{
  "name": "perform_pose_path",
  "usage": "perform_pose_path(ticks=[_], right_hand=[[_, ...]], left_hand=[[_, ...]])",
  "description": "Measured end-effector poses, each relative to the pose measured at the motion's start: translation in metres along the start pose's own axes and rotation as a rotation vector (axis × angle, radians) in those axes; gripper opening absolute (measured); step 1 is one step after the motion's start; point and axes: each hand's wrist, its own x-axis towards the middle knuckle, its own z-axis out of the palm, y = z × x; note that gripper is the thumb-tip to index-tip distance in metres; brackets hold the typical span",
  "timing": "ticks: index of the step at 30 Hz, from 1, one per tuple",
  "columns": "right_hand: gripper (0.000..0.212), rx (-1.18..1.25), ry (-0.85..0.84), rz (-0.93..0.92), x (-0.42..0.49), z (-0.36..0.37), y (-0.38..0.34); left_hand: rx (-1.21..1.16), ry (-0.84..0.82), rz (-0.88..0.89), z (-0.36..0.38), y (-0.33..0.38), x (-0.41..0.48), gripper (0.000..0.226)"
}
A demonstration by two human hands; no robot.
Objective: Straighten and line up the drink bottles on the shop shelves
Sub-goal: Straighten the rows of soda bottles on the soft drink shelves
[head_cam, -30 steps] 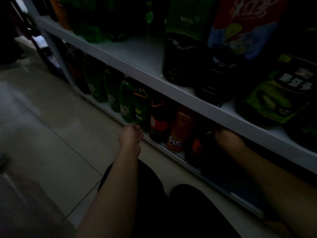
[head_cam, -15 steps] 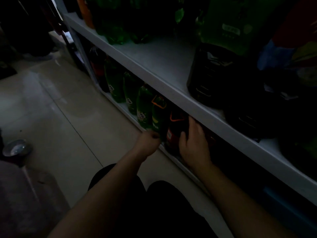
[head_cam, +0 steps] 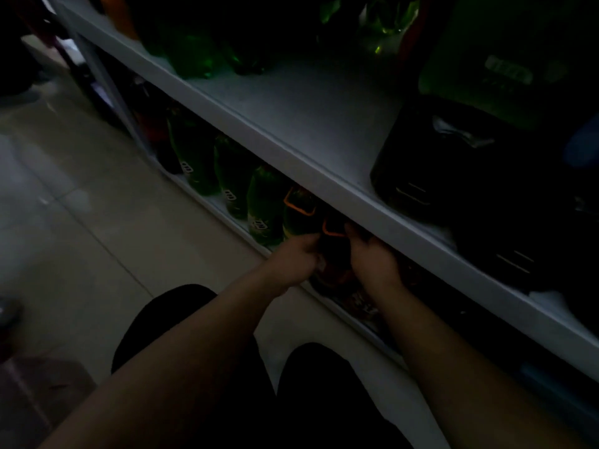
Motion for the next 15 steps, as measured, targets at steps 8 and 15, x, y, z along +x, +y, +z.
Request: perform_pose_path(ticks=[8,15], right_hand=[[0.059,-0.205,0.474,-0.15,-0.002,0.023,-0.003],[0.033,-0.073,0.283,-0.087,0.006,0.022,-0.013]], left_hand=[[0.451,0.027,0.096,-0.002,-0.004,0.022,0.018],[0.594,0.056,0.005,0.026,-0.038,0.018,0.064]])
